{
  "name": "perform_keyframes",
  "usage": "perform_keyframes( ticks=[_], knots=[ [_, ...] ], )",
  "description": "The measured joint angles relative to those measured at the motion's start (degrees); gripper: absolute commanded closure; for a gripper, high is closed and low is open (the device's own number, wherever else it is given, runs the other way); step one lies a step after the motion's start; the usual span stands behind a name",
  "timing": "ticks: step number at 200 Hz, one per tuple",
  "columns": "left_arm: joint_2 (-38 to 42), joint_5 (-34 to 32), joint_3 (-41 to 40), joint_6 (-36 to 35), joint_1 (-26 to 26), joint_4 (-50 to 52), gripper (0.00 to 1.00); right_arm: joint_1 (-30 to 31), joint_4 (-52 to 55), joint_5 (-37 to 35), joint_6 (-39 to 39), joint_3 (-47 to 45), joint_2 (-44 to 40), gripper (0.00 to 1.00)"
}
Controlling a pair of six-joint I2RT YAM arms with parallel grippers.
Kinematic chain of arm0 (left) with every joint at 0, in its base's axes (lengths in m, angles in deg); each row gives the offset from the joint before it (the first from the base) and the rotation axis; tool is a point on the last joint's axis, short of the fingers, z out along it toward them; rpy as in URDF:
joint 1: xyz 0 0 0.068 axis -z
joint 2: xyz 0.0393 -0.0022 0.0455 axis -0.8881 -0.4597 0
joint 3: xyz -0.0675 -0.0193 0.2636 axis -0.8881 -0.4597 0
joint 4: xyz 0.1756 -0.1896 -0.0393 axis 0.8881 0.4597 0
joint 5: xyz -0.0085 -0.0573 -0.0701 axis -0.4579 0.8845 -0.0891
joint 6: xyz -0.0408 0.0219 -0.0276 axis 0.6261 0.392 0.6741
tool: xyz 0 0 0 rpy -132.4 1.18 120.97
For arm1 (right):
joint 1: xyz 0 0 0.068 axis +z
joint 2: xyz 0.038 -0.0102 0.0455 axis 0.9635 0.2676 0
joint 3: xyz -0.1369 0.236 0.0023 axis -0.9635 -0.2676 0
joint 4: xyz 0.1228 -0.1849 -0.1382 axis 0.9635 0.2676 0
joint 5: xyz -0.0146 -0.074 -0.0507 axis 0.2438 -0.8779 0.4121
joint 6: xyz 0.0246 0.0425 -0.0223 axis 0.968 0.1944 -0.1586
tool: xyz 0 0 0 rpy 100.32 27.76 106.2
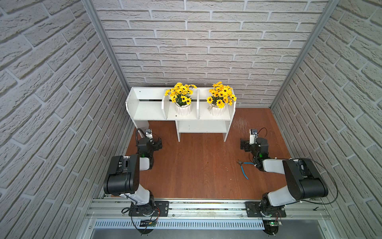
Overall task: Take the sunflower pots off the shelves
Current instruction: Pick up the sunflower pot from the shelf.
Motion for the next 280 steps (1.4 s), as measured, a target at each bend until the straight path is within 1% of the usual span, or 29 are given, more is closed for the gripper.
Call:
perform_keyframes(
  ticks=[45,53,66,84,106,125,138,153,167,180,195,214,234,261,271,280],
  knots=[
    [0.0,-0.2,0.0,0.0,0.0,0.2,0.02,0.0,0.0,0.0,0.0,0.0,0.0,0.01],
    [0.5,-0.6,0.2,0.2,0.0,1.5,0.02,0.0,1.6,0.1,0.0,0.5,-0.3,0.01],
    [2.9,-2.6,1.7,0.5,0.5,7.2,0.02,0.0,8.1,-0.4,0.0,3.2,-1.9,0.01],
    [8.7,-7.0,5.9,2.1,1.7,16.8,0.02,0.5,17.0,-2.1,0.2,8.8,-6.5,0.01],
    [16.9,-11.3,11.2,6.6,4.0,24.6,0.02,1.0,24.9,-2.2,2.9,15.3,-14.1,0.01],
    [22.4,-12.9,15.8,13.7,5.0,32.0,0.02,1.4,31.8,0.3,6.5,21.1,-18.7,0.01],
    [24.8,-12.3,19.2,18.0,4.8,38.3,0.02,1.8,35.6,2.3,8.1,24.2,-20.5,0.01],
    [26.6,-10.3,21.2,22.0,4.4,43.8,0.02,3.3,40.4,3.7,8.9,26.4,-22.3,0.01],
    [28.4,-8.4,22.9,25.2,4.4,48.1,0.02,5.4,45.9,3.4,9.3,28.6,-22.8,0.0],
    [30.8,-7.6,24.7,26.9,5.5,52.7,0.02,7.6,50.8,1.8,9.7,30.8,-22.7,0.0],
    [34.0,-8.6,27.9,27.0,8.8,58.9,0.02,10.4,55.1,-0.4,9.9,32.7,-22.8,0.0],
    [37.9,-12.9,33.2,25.4,16.5,66.5,0.02,12.7,59.1,-2.1,9.9,34.1,-22.9,0.0],
    [40.3,-16.6,38.3,23.7,23.5,72.7,0.02,13.1,62.4,-3.4,10.0,35.2,-22.9,0.0],
    [40.0,-19.5,42.1,22.3,30.3,77.2,0.02,14.1,66.6,-4.9,10.4,38.0,-22.6,0.02],
    [38.5,-19.8,43.1,21.9,32.1,78.1,0.02,15.3,68.2,-5.3,10.6,39.1,-22.6,0.03],
    [36.6,-19.8,43.9,21.2,33.4,78.4,0.05,16.6,69.2,-5.7,10.6,40.2,-22.6,0.06]
  ],
)
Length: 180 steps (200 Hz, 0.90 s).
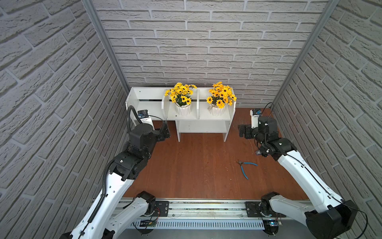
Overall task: Take the sunflower pots off the shelves
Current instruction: Pick up the sunflower pot from the shelf.
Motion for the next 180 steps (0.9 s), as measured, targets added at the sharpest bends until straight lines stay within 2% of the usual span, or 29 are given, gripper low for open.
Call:
perform_keyframes(
  ticks=[26,82,118,180],
  knots=[
    [-6.4,1.3,1.0,-1.8,2.0,-1.6,0.05,2.6,3.3,-0.4,0.4,3.3,-0.3,0.08],
    [-16.0,1.3,2.4,-5.7,5.1,-9.1,0.02,3.1,6.0,-0.5,1.3,4.7,-2.1,0.06],
    [-21.2,-2.1,4.2,-9.0,9.0,-15.7,0.02,3.1,6.3,0.0,1.5,4.7,-1.6,0.06],
    [-27.6,-8.6,5.6,-12.3,8.8,-21.8,0.02,3.2,6.4,0.9,1.5,4.7,-1.4,0.06]
  ],
)
